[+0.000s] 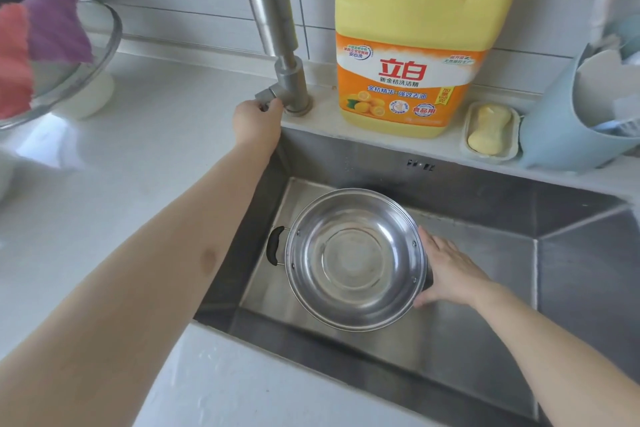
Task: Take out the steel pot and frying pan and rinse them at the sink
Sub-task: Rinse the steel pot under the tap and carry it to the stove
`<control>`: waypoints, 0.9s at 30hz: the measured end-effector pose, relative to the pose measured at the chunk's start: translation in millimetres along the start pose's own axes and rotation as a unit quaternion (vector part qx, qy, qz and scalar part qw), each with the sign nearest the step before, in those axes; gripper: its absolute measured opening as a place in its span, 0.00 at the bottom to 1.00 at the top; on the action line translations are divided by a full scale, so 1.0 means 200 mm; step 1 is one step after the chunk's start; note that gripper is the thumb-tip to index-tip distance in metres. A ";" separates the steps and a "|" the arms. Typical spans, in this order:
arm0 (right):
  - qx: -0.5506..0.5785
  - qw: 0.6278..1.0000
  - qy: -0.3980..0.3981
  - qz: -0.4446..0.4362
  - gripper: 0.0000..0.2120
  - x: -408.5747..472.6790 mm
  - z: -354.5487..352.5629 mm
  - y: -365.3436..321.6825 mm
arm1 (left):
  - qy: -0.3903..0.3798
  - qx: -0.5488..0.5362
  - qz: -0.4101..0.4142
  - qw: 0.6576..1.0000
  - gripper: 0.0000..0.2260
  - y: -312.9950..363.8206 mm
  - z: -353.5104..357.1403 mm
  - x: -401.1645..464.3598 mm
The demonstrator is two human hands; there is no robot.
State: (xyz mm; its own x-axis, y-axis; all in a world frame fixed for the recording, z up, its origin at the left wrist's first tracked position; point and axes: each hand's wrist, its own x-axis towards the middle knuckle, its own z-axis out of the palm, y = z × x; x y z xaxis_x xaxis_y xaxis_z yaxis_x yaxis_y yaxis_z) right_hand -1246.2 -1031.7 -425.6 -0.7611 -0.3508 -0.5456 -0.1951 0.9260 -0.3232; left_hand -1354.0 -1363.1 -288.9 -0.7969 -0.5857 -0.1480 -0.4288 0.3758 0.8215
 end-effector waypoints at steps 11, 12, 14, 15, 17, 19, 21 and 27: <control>0.014 1.000 0.000 -0.001 0.71 0.00 0.02 0.00 | -0.036 0.007 0.013 0.999 0.09 -0.03 -0.05 0.02; 0.016 1.000 0.000 0.000 0.71 0.00 0.02 0.00 | -0.035 0.012 0.014 0.999 0.09 -0.03 -0.05 0.02; 0.018 1.000 -0.003 0.002 0.71 0.00 0.02 0.00 | -0.032 0.008 0.018 0.999 0.08 -0.03 -0.05 0.02; 0.019 1.000 -0.004 0.003 0.72 0.00 0.02 0.00 | -0.033 0.002 0.019 0.999 0.08 -0.03 -0.05 0.01; 0.018 1.000 -0.005 0.004 0.72 0.00 0.02 0.01 | -0.036 -0.014 0.008 0.999 0.11 -0.05 -0.04 0.00; 0.019 1.000 -0.005 0.006 0.72 0.00 0.02 0.01 | -0.016 -0.038 0.005 0.999 0.13 -0.11 -0.02 -0.04; 0.020 1.000 -0.004 0.009 0.72 0.00 0.03 0.01 | 0.001 -0.053 0.026 0.998 0.12 -0.18 0.01 -0.11; 0.028 1.000 0.002 0.006 0.71 0.00 0.04 0.02 | -0.253 0.273 0.031 0.928 0.28 -0.59 0.16 -0.34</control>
State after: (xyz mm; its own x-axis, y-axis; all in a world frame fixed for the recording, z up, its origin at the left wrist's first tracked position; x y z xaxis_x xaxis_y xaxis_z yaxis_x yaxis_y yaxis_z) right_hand -1241.9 -1028.8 -433.7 -0.7659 -0.3390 -0.5463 -0.1505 0.9206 -0.3602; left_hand -1263.4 -1345.2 -393.1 -0.8655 -0.1913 -0.4629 -0.4176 0.7859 0.4561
